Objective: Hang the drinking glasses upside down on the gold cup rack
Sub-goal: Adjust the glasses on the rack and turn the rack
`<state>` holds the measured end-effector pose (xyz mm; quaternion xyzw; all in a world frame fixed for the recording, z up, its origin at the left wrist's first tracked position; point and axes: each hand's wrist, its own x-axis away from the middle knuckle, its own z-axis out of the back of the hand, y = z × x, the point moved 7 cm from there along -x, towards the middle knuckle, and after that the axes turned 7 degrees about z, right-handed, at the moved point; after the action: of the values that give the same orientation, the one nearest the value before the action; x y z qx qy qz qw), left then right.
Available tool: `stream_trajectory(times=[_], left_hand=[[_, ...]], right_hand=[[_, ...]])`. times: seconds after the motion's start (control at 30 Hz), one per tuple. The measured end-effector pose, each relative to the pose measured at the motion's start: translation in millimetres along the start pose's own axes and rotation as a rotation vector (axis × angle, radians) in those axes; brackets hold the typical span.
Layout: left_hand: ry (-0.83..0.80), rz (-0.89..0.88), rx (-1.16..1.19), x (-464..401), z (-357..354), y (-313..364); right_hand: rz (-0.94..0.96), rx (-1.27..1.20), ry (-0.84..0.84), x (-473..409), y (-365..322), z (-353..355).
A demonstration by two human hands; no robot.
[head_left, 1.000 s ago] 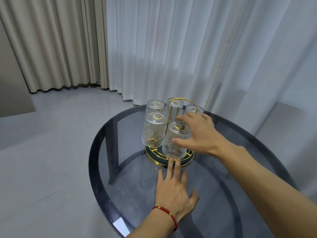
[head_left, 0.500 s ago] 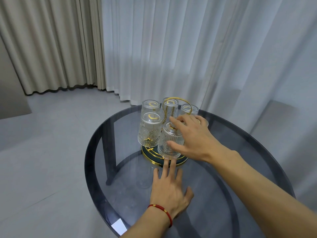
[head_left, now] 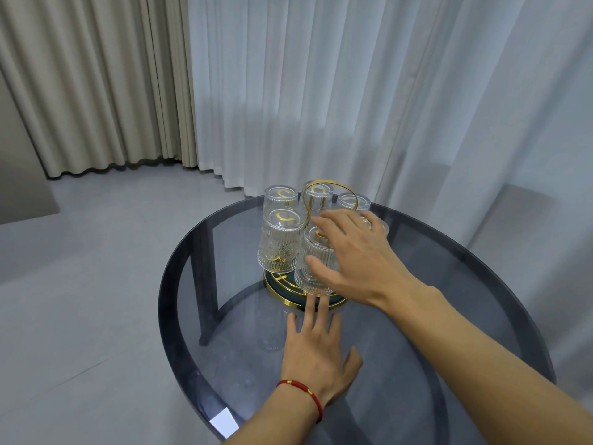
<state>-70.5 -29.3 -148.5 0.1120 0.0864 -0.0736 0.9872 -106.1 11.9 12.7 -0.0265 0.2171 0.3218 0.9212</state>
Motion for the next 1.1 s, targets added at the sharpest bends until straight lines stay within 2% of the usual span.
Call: stream_trajectory(times=[0.17, 1.1], left_hand=[[-0.046, 0.0, -0.03, -1.7, -3.7, -0.3], [-0.082, 0.003, -0.025, -1.6, -5.4, -0.1]], right_hand=[[0.019, 0.035, -0.117, -34.6, -14.6, -14.2], [0.028, 0.015, -0.135, -46.7, -18.4, -15.8]])
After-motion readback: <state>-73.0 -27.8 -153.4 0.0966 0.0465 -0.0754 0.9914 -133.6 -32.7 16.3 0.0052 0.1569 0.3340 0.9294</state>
